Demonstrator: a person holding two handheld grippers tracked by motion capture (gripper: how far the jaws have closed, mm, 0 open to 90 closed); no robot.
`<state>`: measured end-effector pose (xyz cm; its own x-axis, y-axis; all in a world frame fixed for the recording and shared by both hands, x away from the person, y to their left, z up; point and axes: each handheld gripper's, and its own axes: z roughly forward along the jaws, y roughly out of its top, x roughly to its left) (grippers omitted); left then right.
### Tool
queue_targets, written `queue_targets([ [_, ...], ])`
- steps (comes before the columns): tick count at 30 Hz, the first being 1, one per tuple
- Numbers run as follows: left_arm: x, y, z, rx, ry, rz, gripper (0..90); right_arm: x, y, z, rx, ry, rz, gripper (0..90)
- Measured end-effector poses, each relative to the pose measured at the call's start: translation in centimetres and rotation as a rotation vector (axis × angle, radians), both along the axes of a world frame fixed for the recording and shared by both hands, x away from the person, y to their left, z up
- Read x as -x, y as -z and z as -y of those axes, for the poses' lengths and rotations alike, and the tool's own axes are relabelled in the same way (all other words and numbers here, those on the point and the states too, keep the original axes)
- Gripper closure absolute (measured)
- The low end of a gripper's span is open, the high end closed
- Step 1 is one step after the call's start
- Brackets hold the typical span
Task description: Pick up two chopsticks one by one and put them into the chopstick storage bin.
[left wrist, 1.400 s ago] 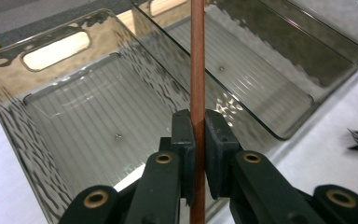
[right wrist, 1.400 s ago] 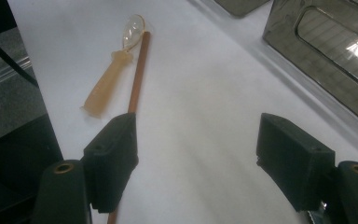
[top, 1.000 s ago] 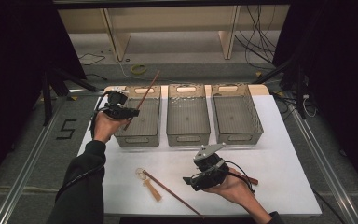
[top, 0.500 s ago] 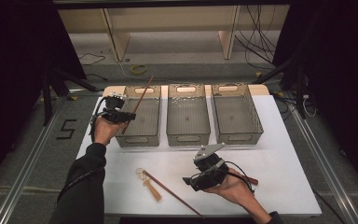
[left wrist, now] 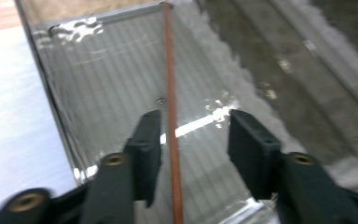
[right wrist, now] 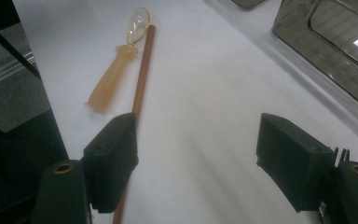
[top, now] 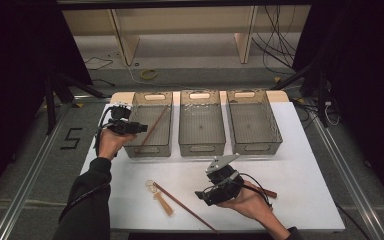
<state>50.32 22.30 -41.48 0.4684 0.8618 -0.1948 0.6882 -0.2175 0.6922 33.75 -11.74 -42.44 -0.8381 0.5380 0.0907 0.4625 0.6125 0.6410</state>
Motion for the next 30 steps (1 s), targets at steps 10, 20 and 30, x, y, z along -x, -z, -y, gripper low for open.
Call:
queue_targets([
  [10,5.3,-1.6,0.7,0.079,0.148,0.125,27.7,0.2,0.4,-1.5,0.047,-0.037,-0.024,33.6],
  [20,9.2,-2.1,1.4,0.092,0.273,0.194,21.1,0.6,1.6,-3.9,0.112,-0.085,-0.072,41.8],
  [30,11.7,-2.3,2.6,0.068,0.338,0.23,19.5,0.6,2.3,-5.1,0.155,-0.129,-0.111,50.8],
])
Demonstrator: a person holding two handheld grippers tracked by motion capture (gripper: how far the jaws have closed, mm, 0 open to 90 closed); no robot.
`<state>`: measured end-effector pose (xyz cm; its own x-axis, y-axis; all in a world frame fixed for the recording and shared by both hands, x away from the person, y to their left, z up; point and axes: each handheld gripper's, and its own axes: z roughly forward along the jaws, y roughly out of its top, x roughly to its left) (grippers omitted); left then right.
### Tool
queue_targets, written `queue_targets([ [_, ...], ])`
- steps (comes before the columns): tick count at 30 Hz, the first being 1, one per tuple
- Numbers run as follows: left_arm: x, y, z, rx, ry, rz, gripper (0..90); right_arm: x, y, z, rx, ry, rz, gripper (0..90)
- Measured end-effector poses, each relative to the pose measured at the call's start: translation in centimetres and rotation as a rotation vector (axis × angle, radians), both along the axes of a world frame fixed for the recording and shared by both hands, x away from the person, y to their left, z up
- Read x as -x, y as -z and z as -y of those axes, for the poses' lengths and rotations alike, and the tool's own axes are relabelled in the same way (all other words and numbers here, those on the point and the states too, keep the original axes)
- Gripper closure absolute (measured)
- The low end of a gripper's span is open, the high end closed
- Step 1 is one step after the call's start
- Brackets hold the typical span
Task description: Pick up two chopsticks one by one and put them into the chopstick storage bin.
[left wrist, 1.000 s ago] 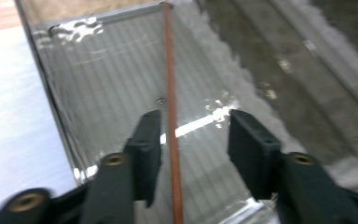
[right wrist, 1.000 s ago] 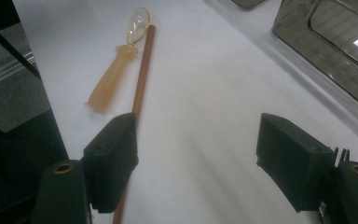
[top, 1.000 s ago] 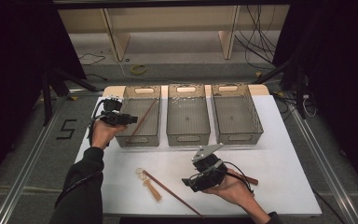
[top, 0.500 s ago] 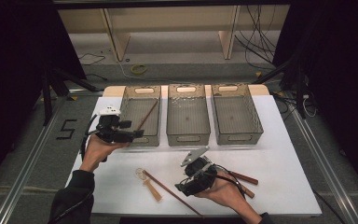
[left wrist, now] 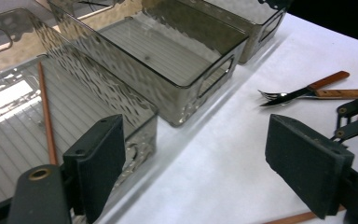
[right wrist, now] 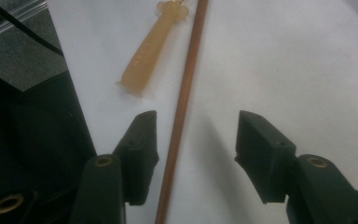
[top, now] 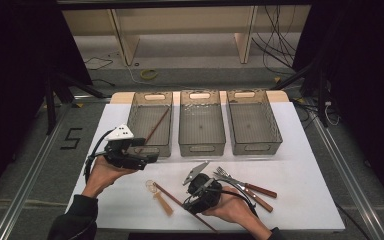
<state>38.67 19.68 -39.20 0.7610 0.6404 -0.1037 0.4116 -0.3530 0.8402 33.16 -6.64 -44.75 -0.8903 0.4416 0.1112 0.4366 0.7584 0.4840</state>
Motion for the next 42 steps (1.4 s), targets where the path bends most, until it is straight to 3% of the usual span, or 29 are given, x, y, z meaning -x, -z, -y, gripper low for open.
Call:
queue_targets([
  [7,1.3,0.1,0.4,-0.013,0.03,0.009,19.1,0.0,0.4,-0.5,0.038,-0.026,-0.01,57.1],
  [25,1.8,2.0,0.0,-0.05,0.022,-0.029,19.1,0.2,1.7,-1.9,0.131,-0.078,-0.016,69.7],
  [35,1.8,2.1,0.0,-0.05,0.02,-0.033,19.3,0.1,1.9,-2.1,0.168,-0.07,0.006,81.4],
  [42,1.8,2.4,0.2,-0.062,0.031,-0.034,19.5,0.0,1.9,-2.1,0.174,-0.056,0.016,83.9],
])
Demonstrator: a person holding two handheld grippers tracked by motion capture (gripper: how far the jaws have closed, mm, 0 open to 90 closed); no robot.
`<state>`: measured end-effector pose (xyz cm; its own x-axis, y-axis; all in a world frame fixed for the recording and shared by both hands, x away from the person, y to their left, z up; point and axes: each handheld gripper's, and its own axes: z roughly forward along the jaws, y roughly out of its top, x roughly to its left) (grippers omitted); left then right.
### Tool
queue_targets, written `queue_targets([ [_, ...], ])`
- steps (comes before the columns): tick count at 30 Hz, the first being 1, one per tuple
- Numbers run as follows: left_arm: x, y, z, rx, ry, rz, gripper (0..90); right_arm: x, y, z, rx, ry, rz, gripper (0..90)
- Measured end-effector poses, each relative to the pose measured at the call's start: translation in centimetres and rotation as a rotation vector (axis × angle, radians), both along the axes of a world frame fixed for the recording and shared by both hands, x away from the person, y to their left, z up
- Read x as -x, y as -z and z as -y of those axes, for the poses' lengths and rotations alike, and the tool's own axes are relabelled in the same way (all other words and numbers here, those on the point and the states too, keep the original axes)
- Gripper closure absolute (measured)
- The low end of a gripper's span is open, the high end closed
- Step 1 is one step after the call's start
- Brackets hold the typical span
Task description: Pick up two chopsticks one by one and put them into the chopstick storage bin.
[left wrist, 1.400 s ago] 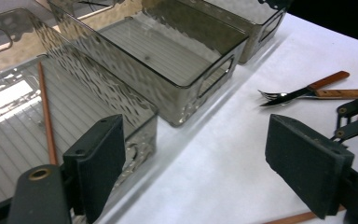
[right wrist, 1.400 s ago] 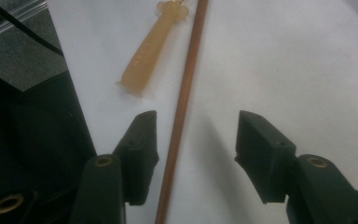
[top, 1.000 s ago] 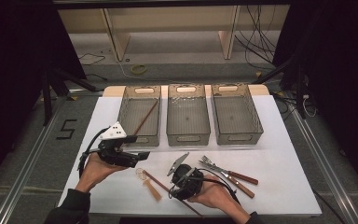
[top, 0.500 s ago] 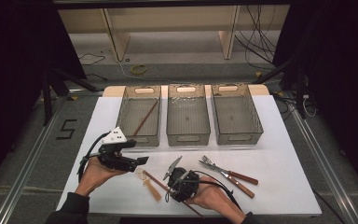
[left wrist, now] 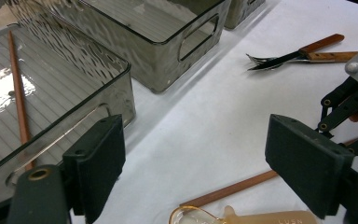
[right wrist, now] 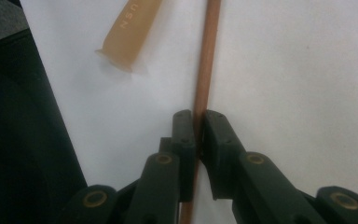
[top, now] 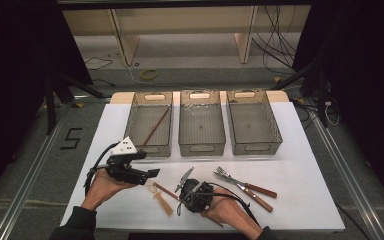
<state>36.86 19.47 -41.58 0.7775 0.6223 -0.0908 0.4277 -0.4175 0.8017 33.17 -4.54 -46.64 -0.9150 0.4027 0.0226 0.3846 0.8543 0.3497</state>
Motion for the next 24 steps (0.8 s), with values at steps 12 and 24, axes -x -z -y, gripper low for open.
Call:
queue_targets([
  [12,0.2,0.4,0.9,-0.034,0.048,0.003,19.9,-0.7,-0.2,0.8,-0.002,0.027,-0.016,85.0],
  [24,0.7,2.0,4.2,-0.13,0.198,-0.012,21.0,-1.2,-1.5,1.8,-0.042,0.048,-0.004,85.2],
])
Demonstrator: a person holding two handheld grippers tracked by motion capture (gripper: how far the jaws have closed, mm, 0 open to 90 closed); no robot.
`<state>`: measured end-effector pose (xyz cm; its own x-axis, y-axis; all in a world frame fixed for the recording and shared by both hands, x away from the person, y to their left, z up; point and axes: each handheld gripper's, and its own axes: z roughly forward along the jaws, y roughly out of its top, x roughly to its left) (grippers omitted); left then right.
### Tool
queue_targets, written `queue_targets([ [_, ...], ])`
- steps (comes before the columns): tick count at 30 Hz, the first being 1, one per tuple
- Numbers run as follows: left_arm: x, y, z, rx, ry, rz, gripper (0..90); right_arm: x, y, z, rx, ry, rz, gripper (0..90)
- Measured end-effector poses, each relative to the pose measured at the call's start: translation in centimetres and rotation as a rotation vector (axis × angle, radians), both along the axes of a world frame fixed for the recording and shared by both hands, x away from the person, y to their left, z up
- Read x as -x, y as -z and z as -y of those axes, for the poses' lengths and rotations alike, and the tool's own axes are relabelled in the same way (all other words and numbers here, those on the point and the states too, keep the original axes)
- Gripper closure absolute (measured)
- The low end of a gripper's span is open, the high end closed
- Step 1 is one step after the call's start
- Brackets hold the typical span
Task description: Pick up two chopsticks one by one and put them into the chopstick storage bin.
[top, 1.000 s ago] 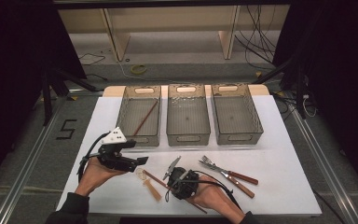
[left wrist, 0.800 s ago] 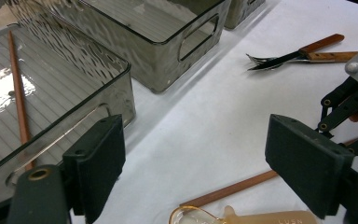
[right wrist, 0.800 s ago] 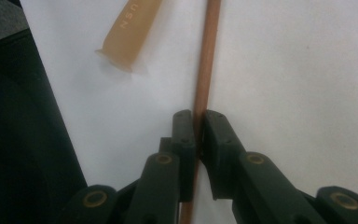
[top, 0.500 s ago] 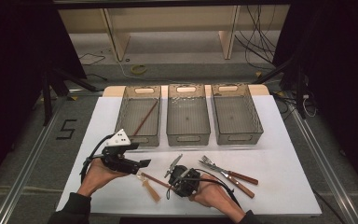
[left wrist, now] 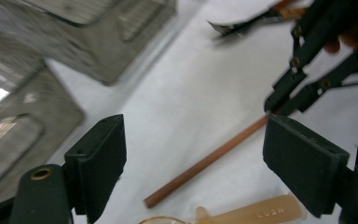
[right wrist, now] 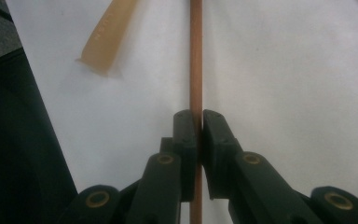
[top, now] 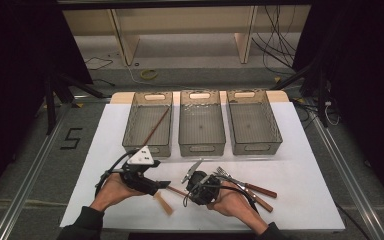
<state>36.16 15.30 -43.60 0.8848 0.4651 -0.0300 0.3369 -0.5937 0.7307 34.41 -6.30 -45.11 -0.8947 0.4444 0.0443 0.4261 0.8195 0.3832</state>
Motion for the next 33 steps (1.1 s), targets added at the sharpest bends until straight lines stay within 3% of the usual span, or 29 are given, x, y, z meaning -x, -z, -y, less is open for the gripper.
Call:
queue_targets([
  [3,0.3,0.8,1.3,-0.059,0.054,-0.001,21.6,-0.1,-0.2,0.1,-0.004,-0.019,0.004,85.2],
  [6,0.4,1.3,2.0,-0.079,0.085,-0.01,22.9,0.0,-0.4,0.2,-0.006,-0.02,0.002,85.2],
  [7,0.5,1.7,2.6,-0.106,0.118,-0.015,23.2,0.0,-0.5,0.3,-0.004,-0.025,0.009,85.2],
  [10,0.7,2.1,3.2,-0.142,0.144,-0.005,24.6,-0.1,-0.7,0.4,-0.007,-0.033,0.009,85.2],
  [24,0.9,2.6,4.5,-0.18,0.223,0.008,37.8,0.6,-2.2,0.5,-0.024,-0.062,0.028,85.2],
  [33,1.3,2.0,5.0,-0.195,0.268,0.053,51.5,0.9,-3.1,0.7,-0.047,-0.085,0.047,85.2],
])
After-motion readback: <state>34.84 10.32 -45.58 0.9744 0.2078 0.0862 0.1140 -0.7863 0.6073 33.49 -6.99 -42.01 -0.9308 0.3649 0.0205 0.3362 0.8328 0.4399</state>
